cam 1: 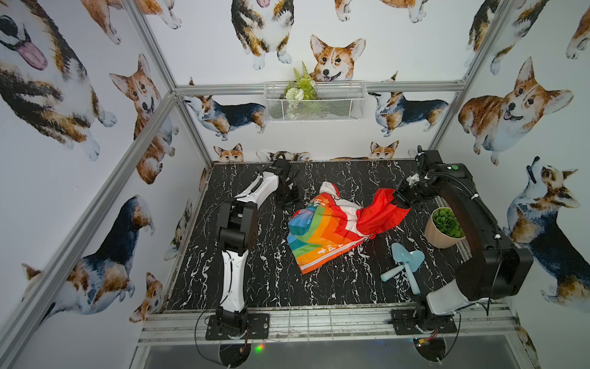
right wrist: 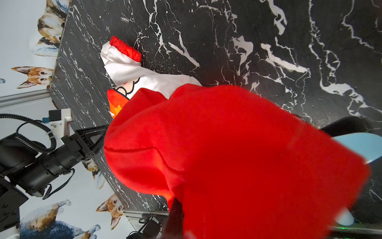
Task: Unzip the jacket
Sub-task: Flatten out the jacket at the center of the board.
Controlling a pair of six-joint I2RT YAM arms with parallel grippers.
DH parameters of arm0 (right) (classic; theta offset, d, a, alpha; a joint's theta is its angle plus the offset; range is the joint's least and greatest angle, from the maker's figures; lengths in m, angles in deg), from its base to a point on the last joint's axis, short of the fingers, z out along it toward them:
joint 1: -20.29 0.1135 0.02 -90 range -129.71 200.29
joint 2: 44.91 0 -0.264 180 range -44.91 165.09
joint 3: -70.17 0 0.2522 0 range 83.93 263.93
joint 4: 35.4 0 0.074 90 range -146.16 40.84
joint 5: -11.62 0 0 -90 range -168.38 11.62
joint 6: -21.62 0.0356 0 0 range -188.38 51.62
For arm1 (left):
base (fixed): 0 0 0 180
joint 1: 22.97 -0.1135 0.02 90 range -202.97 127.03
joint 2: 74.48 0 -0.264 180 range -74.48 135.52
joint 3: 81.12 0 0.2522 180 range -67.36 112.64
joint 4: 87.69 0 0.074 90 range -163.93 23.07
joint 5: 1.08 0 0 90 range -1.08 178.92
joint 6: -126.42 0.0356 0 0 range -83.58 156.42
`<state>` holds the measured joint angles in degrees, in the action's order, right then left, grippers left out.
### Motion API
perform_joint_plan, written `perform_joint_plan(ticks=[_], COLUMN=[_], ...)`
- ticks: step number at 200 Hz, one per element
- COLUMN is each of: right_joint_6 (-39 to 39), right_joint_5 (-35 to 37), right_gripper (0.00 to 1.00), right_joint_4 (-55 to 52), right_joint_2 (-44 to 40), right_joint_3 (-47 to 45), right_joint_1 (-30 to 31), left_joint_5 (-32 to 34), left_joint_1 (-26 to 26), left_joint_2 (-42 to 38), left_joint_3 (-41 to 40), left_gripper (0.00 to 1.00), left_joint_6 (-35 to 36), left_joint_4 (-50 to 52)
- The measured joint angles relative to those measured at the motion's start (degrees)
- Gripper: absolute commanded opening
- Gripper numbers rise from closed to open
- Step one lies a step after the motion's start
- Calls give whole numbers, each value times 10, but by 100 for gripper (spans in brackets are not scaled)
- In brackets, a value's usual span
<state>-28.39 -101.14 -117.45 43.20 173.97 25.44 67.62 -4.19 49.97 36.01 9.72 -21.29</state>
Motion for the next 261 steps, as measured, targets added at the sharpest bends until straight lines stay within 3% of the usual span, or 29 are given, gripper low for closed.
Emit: perform_joint_plan(ticks=[47, 67, 111, 150, 261], right_joint_6=[-9, -11, -11, -11, -8], right_joint_5=[-3, -4, -4, -4, 7], right_gripper=[0, 0, 0, 0, 0], right_joint_4=[-8, -10, -14, -14, -11], right_joint_2=[5, 5, 3, 1, 4], right_joint_3=[6, 6, 6, 6, 65], right_joint_1=[0, 0, 0, 0, 0], left_joint_5=[16, 22, 26, 37, 120], left_joint_1=[21, 21, 24, 26, -6], left_joint_2=[24, 31, 38, 35, -126], left_joint_3=[-1, -1, -1, 8, 98], left_gripper=[57, 53, 18, 0, 0], left_joint_6=[6, 6, 10, 8, -18], left_joint_4=[13, 19, 28, 42, 120])
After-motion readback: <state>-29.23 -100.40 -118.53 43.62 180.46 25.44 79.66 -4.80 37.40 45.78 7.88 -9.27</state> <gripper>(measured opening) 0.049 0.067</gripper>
